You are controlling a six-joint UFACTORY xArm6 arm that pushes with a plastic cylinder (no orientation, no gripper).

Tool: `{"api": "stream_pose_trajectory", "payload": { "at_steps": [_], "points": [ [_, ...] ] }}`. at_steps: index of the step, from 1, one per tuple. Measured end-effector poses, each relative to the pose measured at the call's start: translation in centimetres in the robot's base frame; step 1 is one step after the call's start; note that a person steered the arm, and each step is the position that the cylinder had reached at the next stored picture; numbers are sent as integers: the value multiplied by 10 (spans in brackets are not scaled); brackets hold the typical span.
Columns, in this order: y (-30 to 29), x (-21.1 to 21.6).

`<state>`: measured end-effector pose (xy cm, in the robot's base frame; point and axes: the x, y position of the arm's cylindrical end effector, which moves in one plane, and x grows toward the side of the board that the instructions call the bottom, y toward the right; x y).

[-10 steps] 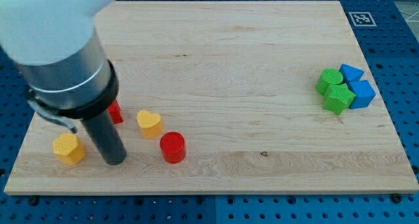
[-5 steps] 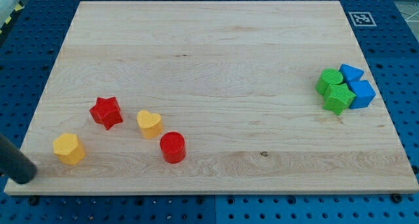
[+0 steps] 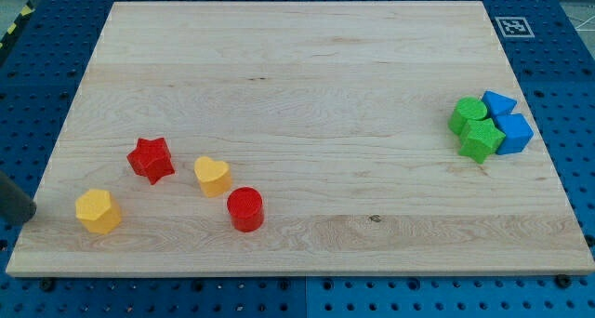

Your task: Push yellow hexagon slightly right

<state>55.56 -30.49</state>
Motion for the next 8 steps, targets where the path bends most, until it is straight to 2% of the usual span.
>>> {"api": "stream_pose_trajectory", "payload": {
  "at_steps": [1, 2, 5, 8],
  "points": [
    [1, -19],
    [5, -17],
    [76, 11],
    [108, 36]
  ]
}}
